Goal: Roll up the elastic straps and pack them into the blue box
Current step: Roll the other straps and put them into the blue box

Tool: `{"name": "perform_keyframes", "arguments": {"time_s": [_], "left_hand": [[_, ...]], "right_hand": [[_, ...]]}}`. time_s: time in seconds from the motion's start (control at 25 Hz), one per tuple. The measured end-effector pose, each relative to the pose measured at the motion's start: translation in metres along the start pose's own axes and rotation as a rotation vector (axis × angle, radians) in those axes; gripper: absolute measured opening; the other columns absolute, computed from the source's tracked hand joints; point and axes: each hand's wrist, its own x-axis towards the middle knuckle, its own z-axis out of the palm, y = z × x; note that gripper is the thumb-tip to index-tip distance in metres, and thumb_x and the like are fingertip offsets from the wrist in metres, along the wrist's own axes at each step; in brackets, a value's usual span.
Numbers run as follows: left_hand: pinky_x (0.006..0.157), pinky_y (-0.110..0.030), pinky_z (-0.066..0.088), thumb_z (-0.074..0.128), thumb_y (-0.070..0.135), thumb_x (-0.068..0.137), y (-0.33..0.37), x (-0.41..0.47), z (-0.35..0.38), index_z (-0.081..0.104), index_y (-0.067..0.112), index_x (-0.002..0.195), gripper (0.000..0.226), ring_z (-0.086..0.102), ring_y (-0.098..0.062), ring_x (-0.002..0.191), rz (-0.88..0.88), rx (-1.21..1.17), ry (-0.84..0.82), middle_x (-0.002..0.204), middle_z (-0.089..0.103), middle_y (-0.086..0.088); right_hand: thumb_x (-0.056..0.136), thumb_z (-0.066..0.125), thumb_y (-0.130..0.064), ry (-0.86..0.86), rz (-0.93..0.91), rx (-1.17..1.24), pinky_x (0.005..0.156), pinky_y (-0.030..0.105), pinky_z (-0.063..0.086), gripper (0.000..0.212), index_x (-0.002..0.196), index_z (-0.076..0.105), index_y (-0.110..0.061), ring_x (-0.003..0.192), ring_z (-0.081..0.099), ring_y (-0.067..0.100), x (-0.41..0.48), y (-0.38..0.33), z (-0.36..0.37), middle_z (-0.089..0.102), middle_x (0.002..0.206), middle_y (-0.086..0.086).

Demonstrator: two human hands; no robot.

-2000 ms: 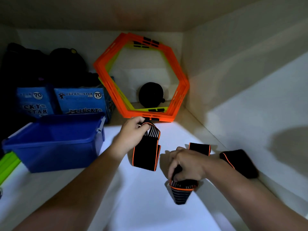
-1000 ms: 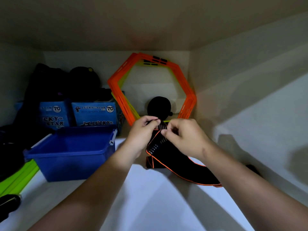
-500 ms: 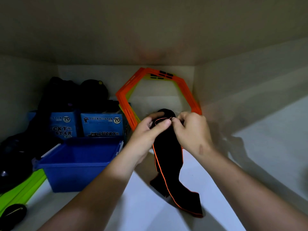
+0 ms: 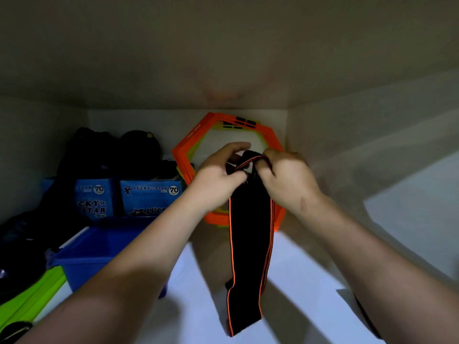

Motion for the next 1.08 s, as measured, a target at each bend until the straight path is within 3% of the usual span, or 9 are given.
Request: {"name": "perform_keyframes", "arguments": {"time_s": [0.2, 0.36, 0.48, 0.56, 0.64, 0.72, 0.8, 0.92, 1.08], "left_hand": [[0.103, -0.039, 0.051, 0.054, 0.021, 0.077, 0.002, 0.004, 0.011, 0.073, 0.014, 0.115, 0.043, 0.067, -0.024, 0.115, 0.051, 0.182, 0.145, 0.117, 0.075, -0.006], [0.093, -0.028, 0.052, 0.056, 0.010, 0.087, -0.001, 0.003, 0.014, 0.071, 0.015, 0.118, 0.034, 0.068, -0.023, 0.110, 0.079, 0.254, 0.209, 0.116, 0.076, -0.006], [0.085, -0.019, 0.050, 0.061, 0.005, 0.089, -0.009, 0.005, 0.010, 0.072, 0.014, 0.115, 0.029, 0.069, -0.021, 0.104, 0.066, 0.247, 0.227, 0.111, 0.076, -0.006], [0.079, -0.011, 0.049, 0.065, 0.006, 0.089, -0.010, 0.009, 0.010, 0.071, 0.015, 0.116, 0.029, 0.069, -0.020, 0.101, 0.011, 0.151, 0.238, 0.109, 0.074, -0.003], [0.082, -0.009, 0.051, 0.073, 0.012, 0.086, -0.013, 0.010, 0.008, 0.066, 0.018, 0.124, 0.038, 0.069, -0.015, 0.096, -0.131, -0.121, 0.191, 0.109, 0.071, 0.001], [0.102, -0.028, 0.053, 0.080, 0.022, 0.075, -0.020, 0.004, 0.004, 0.068, 0.015, 0.119, 0.047, 0.071, -0.017, 0.097, -0.377, -0.563, -0.004, 0.108, 0.074, -0.003], [0.098, -0.041, 0.055, 0.076, 0.022, 0.067, -0.026, -0.011, 0.006, 0.074, 0.006, 0.107, 0.043, 0.074, -0.023, 0.089, -0.540, -0.842, -0.289, 0.098, 0.077, -0.011], [0.093, -0.039, 0.059, 0.073, 0.022, 0.070, -0.029, -0.029, 0.018, 0.060, -0.010, 0.130, 0.069, 0.073, -0.027, 0.104, -0.477, -0.981, -0.549, 0.118, 0.072, -0.021], [0.082, -0.036, 0.062, 0.063, 0.015, 0.082, -0.027, -0.030, 0.037, 0.053, -0.015, 0.135, 0.062, 0.076, -0.028, 0.094, -0.477, -0.926, -0.402, 0.127, 0.059, -0.035]], "right_hand": [[0.098, 0.040, -0.037, -0.035, -0.014, -0.065, 0.066, 0.036, 0.046, 0.024, 0.085, 0.051, -0.020, 0.092, 0.065, 0.037, 0.000, -0.007, 0.002, 0.069, 0.092, 0.014], [0.097, 0.042, -0.040, -0.162, 0.036, 0.162, 0.076, 0.040, 0.049, 0.020, 0.103, 0.046, -0.022, 0.087, 0.055, 0.032, 0.000, -0.001, -0.003, 0.063, 0.094, 0.008], [0.088, 0.054, -0.037, -0.085, -0.065, 0.220, 0.064, 0.034, 0.046, 0.015, 0.091, 0.054, -0.022, 0.071, 0.055, 0.021, 0.002, 0.007, -0.009, 0.060, 0.073, -0.004], [0.085, 0.065, -0.032, -0.028, -0.092, 0.228, 0.056, 0.028, 0.041, 0.015, 0.081, 0.062, -0.018, 0.059, 0.054, 0.010, 0.008, 0.010, -0.013, 0.060, 0.061, -0.007], [0.085, 0.069, -0.028, 0.004, -0.062, 0.226, 0.054, 0.027, 0.040, 0.017, 0.076, 0.065, -0.015, 0.055, 0.054, 0.006, 0.013, 0.008, -0.016, 0.063, 0.061, -0.005], [0.083, 0.069, -0.027, 0.049, -0.022, 0.250, 0.057, 0.030, 0.049, 0.017, 0.072, 0.066, -0.015, 0.057, 0.061, 0.011, 0.018, 0.005, -0.018, 0.068, 0.062, -0.002], [0.081, 0.068, -0.029, 0.063, 0.023, 0.308, 0.060, 0.034, 0.057, 0.018, 0.069, 0.065, -0.016, 0.056, 0.068, 0.014, 0.019, 0.002, -0.018, 0.070, 0.059, 0.000], [0.080, 0.067, -0.028, 0.053, 0.074, 0.333, 0.055, 0.039, 0.060, 0.017, 0.069, 0.064, -0.016, 0.049, 0.068, 0.017, 0.017, 0.004, -0.017, 0.069, 0.055, 0.002], [0.079, 0.067, -0.024, 0.062, 0.120, 0.345, 0.053, 0.041, 0.060, 0.015, 0.067, 0.063, -0.016, 0.047, 0.069, 0.021, 0.015, 0.011, -0.018, 0.069, 0.055, 0.004]]}}
